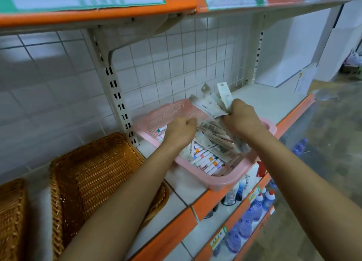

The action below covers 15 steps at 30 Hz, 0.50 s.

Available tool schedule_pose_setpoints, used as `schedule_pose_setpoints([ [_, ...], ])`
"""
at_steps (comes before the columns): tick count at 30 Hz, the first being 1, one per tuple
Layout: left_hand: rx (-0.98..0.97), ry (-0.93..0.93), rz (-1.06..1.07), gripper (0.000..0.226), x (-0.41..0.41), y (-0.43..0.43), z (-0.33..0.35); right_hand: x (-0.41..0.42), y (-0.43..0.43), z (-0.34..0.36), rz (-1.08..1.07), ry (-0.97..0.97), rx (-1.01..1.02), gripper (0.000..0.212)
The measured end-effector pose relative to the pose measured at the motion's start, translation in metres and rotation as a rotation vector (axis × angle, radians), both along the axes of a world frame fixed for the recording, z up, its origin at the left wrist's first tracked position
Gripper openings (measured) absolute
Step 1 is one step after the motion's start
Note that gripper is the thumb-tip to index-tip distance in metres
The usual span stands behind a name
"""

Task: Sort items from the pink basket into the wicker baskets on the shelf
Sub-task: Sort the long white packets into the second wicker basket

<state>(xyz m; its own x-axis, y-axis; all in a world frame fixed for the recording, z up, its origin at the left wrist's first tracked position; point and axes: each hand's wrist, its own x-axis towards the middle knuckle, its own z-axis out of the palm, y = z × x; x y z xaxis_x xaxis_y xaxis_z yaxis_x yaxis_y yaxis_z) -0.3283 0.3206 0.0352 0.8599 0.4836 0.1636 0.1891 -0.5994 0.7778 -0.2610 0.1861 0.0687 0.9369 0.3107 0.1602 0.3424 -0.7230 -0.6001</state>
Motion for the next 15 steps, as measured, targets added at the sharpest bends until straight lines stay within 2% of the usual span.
schedule_pose_setpoints([
  [4, -0.163, -0.054, 0.007, 0.033, -0.010, -0.008, 0.003, -0.013, -0.002, 0.004, 0.017, -0.062, 0.092, 0.028],
  [8, -0.490, -0.080, -0.113, 0.036, -0.021, -0.021, 0.014, -0.033, -0.002, 0.001, 0.097, -0.098, 0.166, 0.023],
  [12, -0.417, -0.102, -0.208, 0.041, -0.032, -0.029, 0.014, -0.048, -0.003, 0.000, 0.108, -0.102, 0.252, 0.016],
  [15, -0.472, -0.103, -0.257, 0.036, -0.040, -0.032, 0.010, -0.056, -0.007, 0.003, 0.099, -0.089, 0.294, 0.016],
])
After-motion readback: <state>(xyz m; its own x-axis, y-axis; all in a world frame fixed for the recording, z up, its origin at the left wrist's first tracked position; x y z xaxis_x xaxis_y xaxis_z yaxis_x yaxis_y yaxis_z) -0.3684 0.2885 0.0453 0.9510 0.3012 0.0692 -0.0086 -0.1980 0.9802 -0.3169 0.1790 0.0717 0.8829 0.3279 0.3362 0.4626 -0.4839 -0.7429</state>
